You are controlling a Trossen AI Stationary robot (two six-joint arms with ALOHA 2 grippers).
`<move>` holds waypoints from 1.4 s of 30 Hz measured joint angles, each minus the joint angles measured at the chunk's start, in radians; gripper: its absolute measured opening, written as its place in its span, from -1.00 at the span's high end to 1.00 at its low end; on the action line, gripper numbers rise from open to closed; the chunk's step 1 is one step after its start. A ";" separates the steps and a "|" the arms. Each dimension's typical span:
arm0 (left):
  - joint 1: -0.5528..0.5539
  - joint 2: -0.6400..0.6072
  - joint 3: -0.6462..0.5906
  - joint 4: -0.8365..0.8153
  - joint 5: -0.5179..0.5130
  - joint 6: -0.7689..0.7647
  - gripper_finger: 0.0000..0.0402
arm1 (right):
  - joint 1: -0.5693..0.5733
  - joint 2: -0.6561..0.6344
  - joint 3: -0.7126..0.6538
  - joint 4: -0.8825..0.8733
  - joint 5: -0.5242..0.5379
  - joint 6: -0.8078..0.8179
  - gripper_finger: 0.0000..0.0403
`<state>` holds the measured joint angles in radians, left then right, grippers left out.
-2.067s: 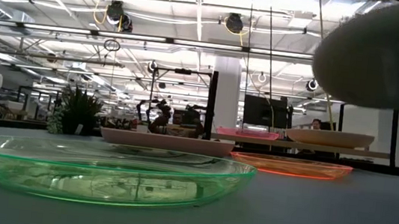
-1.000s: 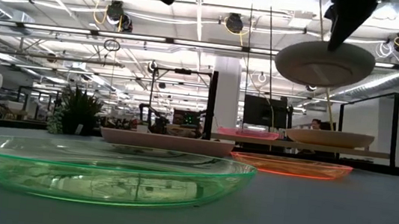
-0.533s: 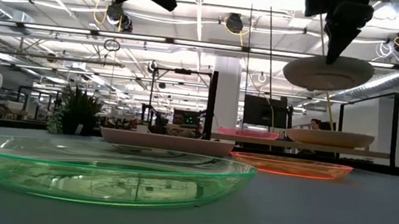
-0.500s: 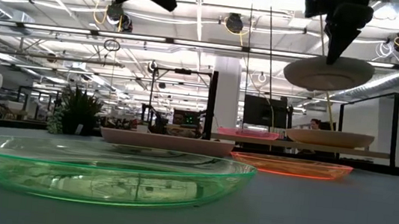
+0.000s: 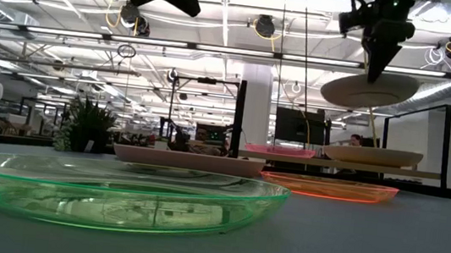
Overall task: Place and stack plates onto a shelf
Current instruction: Stack the light blue plate on the gray plate on the shelf
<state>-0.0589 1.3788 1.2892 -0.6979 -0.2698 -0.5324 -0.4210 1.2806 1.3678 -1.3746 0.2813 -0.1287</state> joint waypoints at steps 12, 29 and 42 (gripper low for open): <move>0.000 0.000 0.000 0.000 0.019 -0.003 0.81 | -0.069 0.091 -0.073 0.068 -0.049 -0.024 1.00; 0.000 0.000 0.000 0.017 0.030 -0.022 0.81 | -0.144 0.107 -0.262 0.226 -0.125 -0.101 1.00; 0.000 0.000 0.000 0.018 0.030 -0.027 0.81 | -0.145 0.107 -0.274 0.239 -0.073 -0.083 1.00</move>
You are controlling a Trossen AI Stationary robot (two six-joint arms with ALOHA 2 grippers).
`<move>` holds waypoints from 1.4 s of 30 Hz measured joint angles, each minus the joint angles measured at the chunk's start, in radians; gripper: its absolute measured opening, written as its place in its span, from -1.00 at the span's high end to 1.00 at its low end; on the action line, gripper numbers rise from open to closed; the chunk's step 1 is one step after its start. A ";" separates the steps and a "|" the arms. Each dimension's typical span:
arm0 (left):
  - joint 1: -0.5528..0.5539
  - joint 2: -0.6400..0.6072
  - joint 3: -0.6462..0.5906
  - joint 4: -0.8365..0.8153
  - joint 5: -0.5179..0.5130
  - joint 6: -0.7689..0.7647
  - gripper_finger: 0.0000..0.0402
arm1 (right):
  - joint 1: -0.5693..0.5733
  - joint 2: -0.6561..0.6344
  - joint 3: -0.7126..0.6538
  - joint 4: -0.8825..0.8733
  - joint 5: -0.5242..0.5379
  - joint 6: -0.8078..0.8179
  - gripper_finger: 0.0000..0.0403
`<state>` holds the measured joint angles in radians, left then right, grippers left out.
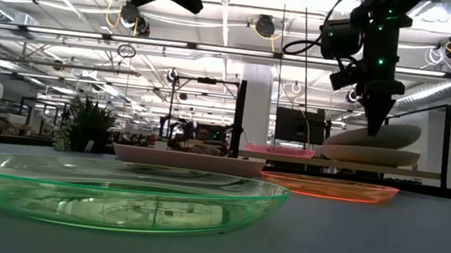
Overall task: Place and stack plates onto a shelf
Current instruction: Stack the light blue plate on the gray plate on the shelf
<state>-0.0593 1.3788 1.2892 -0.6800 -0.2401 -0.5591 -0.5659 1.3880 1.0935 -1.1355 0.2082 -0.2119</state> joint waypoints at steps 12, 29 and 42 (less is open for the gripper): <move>0.000 0.000 0.000 0.000 0.000 0.000 0.81 | -0.003 0.000 0.000 0.068 0.002 -0.029 0.99; 0.000 0.000 0.000 0.000 0.000 0.000 0.81 | -0.004 0.000 0.000 0.069 0.003 -0.036 0.88; 0.000 0.000 0.000 0.000 -0.001 0.015 0.81 | -0.004 0.000 0.000 0.062 -0.003 0.018 0.87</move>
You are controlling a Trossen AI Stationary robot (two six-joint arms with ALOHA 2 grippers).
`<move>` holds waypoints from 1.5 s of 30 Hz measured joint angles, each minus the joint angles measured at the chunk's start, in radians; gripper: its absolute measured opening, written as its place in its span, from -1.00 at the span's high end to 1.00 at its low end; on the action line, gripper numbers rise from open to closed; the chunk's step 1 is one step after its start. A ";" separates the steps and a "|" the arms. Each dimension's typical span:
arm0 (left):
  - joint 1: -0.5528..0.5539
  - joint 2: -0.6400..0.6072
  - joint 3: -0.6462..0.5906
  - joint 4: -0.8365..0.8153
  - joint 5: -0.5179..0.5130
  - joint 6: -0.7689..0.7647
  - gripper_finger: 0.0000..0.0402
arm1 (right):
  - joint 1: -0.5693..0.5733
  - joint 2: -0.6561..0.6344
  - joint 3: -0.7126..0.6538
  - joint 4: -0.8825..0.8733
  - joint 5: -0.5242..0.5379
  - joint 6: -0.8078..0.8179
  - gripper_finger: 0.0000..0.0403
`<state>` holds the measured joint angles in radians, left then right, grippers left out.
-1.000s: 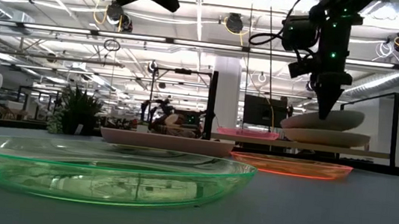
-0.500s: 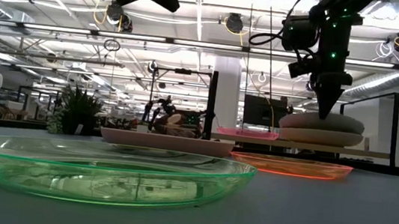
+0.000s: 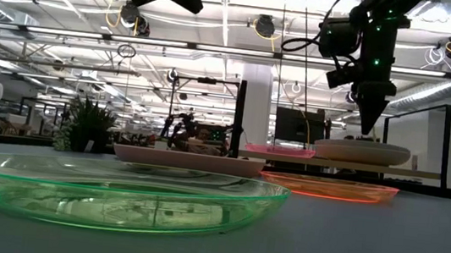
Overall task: Place and stack plates onto a shelf
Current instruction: Stack the light blue plate on the gray plate on the shelf, then stack the transparent blue plate on the transparent pink plate on the shelf
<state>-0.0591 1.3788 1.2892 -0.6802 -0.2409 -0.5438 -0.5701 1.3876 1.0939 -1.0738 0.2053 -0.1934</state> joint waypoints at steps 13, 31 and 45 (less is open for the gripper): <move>0.000 0.000 0.000 0.000 0.000 -0.011 0.81 | -0.013 0.000 -0.174 0.095 -0.080 0.104 0.99; -0.001 0.000 0.000 -0.004 0.016 -0.062 0.81 | -0.011 -0.199 -0.178 0.051 -0.139 0.213 0.99; -0.020 0.013 -0.083 -0.061 0.034 -0.054 0.81 | 0.107 -0.437 -0.178 0.005 -0.432 0.689 0.99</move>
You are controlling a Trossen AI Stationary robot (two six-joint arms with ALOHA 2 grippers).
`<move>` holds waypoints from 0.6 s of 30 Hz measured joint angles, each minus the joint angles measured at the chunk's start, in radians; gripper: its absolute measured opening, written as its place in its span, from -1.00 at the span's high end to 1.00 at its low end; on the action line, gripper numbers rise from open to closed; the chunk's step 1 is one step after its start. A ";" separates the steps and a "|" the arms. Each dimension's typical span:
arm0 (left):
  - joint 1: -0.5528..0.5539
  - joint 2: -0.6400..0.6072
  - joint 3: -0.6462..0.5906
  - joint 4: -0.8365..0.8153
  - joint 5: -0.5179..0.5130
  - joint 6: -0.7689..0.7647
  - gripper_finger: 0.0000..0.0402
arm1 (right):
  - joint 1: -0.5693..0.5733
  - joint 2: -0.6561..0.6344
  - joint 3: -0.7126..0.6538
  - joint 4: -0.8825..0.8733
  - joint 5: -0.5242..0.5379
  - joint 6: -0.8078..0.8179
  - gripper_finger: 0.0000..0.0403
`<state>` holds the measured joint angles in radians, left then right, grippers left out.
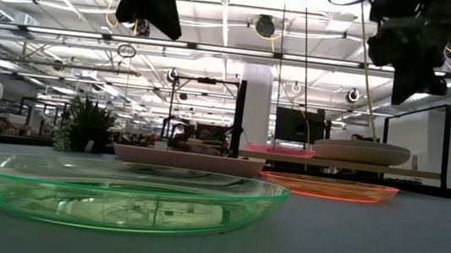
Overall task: Place and stack plates onto a shelf
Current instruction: Stack the transparent blue plate on the transparent pink plate on the shelf
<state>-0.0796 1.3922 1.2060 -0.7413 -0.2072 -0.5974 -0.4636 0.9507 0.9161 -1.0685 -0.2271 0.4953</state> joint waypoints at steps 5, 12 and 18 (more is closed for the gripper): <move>-0.022 -0.001 -0.041 0.007 0.041 -0.067 0.81 | 0.122 -0.051 0.000 0.019 -0.011 0.192 0.99; -0.074 -0.001 -0.119 0.004 0.185 -0.099 0.81 | 0.311 -0.063 0.000 0.188 0.053 0.408 1.00; -0.150 0.000 -0.199 0.003 0.290 -0.151 0.81 | 0.463 -0.029 0.001 0.307 0.146 0.545 1.00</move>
<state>-0.2300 1.3918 1.0067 -0.7382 0.0832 -0.7482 -0.0006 0.9220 0.9169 -0.7611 -0.0814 1.0402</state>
